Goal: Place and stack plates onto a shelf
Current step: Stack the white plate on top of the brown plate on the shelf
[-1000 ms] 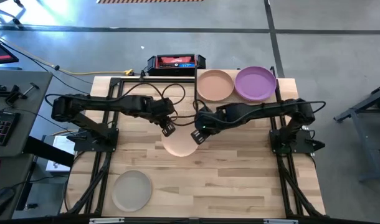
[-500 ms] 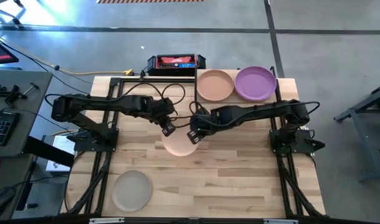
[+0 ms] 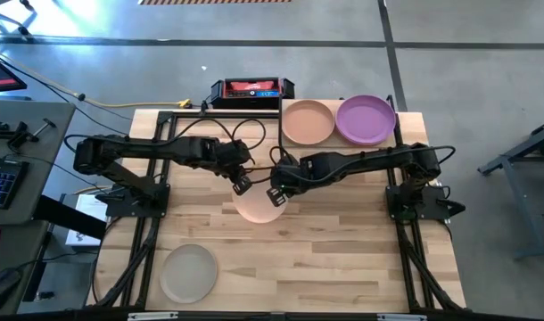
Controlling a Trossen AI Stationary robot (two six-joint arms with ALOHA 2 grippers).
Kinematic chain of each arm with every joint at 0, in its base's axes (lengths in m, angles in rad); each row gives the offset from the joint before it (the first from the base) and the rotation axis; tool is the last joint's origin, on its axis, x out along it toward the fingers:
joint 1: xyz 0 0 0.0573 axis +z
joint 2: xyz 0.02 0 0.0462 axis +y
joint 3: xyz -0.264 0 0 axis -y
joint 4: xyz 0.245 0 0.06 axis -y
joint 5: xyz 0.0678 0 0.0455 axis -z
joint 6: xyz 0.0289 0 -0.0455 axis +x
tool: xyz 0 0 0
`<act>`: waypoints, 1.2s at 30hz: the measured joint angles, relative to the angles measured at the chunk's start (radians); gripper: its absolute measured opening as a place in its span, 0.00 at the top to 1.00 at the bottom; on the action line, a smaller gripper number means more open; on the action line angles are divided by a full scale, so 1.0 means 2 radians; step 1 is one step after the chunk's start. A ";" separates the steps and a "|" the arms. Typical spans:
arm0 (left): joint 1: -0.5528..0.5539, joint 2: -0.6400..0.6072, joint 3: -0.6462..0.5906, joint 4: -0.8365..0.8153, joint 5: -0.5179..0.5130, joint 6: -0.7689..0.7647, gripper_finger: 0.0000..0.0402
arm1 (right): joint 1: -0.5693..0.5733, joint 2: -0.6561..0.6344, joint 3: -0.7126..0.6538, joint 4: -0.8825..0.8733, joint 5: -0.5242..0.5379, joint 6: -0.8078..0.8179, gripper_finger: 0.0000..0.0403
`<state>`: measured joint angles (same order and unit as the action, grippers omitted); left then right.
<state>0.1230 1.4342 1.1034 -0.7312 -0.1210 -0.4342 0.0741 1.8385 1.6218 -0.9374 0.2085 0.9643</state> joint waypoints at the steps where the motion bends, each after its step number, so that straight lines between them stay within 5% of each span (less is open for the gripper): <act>1: 0.000 0.000 0.000 0.000 0.000 -0.001 1.00 | -0.001 0.000 0.000 -0.001 0.000 0.002 0.98; 36: -0.003 -0.017 0.000 0.006 0.025 0.008 0.74 | -0.002 -0.001 0.000 -0.019 -0.008 0.011 1.00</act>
<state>0.1176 1.4007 1.1038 -0.7188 -0.0713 -0.4175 0.0704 1.8366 1.6215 -0.9762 0.1931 0.9870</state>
